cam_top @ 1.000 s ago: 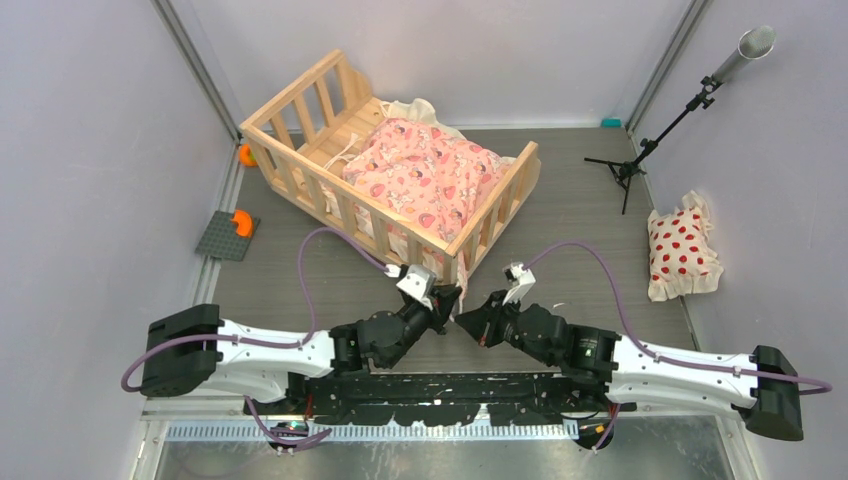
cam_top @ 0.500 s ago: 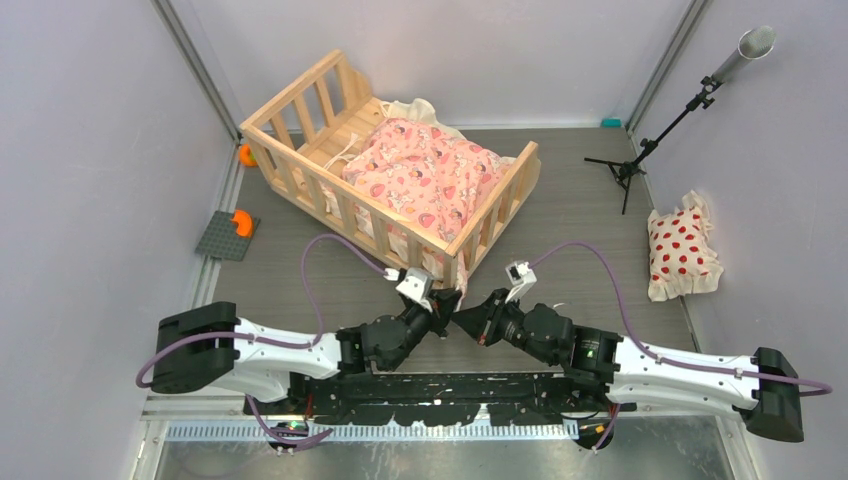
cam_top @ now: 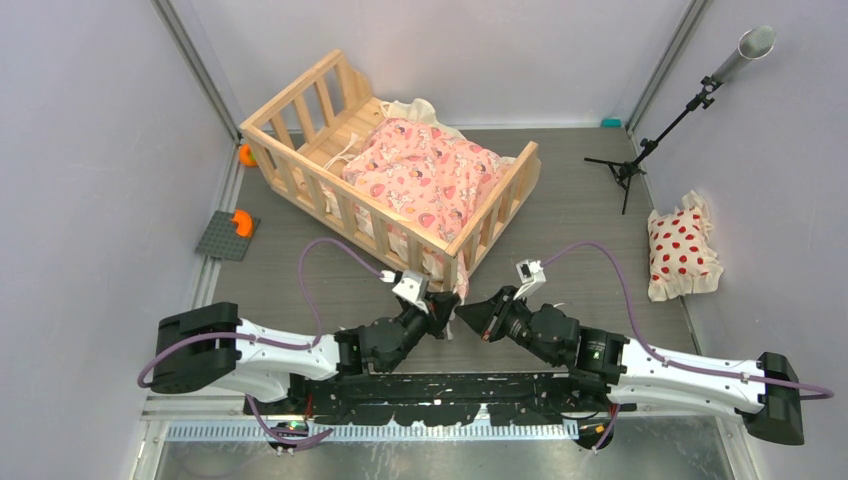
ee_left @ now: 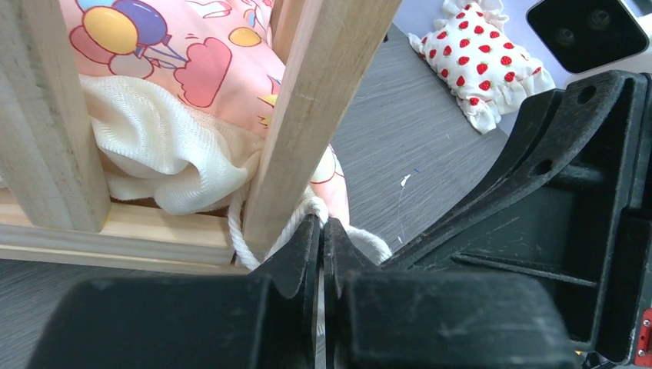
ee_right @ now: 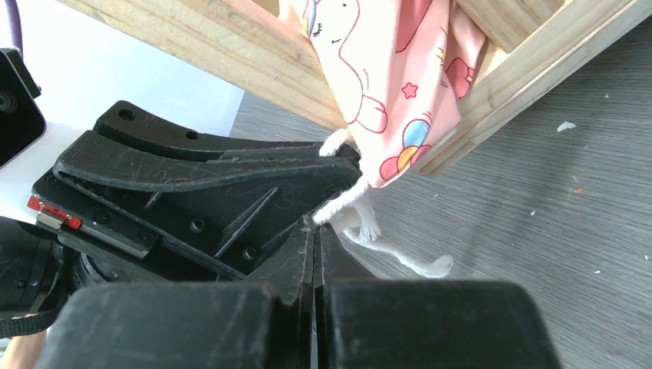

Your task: Set up the pet bed

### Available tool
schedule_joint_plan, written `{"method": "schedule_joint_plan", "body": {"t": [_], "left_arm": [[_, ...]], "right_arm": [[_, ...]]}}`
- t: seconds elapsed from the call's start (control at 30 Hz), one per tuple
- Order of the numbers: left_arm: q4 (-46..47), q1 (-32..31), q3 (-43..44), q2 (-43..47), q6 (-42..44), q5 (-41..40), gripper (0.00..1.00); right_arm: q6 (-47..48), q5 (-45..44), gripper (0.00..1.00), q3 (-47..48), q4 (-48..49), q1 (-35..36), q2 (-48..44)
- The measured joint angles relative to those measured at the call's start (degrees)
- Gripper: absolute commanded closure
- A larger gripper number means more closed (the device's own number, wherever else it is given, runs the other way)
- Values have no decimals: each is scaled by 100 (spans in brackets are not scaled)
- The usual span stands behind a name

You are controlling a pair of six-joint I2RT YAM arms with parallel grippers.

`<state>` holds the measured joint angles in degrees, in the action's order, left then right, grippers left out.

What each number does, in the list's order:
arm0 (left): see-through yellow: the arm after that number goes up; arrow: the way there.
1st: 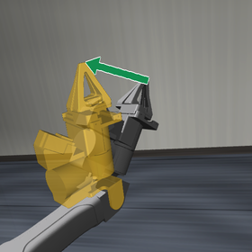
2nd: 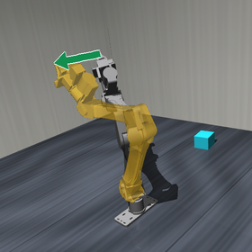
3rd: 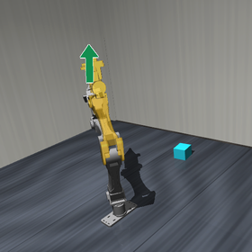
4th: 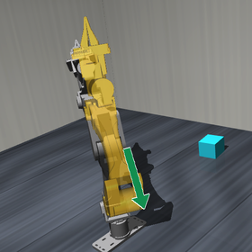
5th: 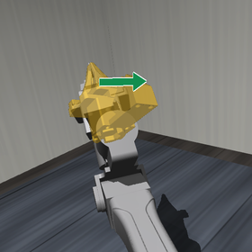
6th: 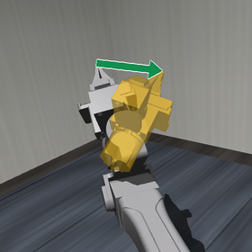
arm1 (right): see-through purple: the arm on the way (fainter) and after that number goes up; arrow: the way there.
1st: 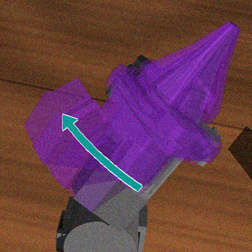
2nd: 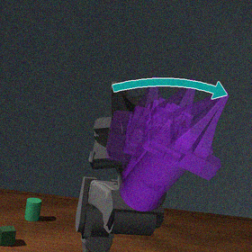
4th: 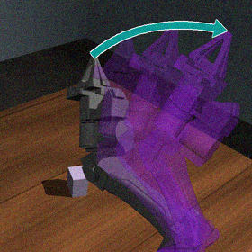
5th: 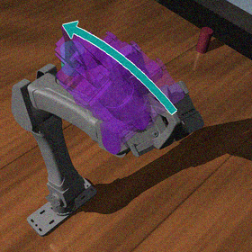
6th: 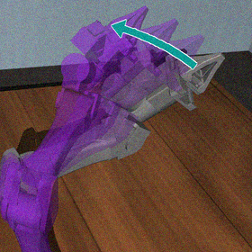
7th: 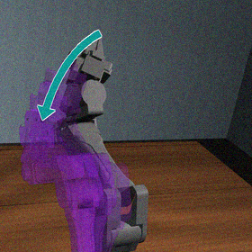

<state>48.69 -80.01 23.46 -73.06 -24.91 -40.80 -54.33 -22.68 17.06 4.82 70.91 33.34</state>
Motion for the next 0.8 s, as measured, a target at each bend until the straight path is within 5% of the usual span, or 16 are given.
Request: {"method": "schedule_joint_plan", "body": {"t": [0.5,0.8], "left_arm": [[-581,15,-4,70,155,756,100],[-872,48,63,144,326,811,70]], "right_arm": [[20,-20,99,2,-39,2,116],[37,11,99,2,-57,11,116]]}}
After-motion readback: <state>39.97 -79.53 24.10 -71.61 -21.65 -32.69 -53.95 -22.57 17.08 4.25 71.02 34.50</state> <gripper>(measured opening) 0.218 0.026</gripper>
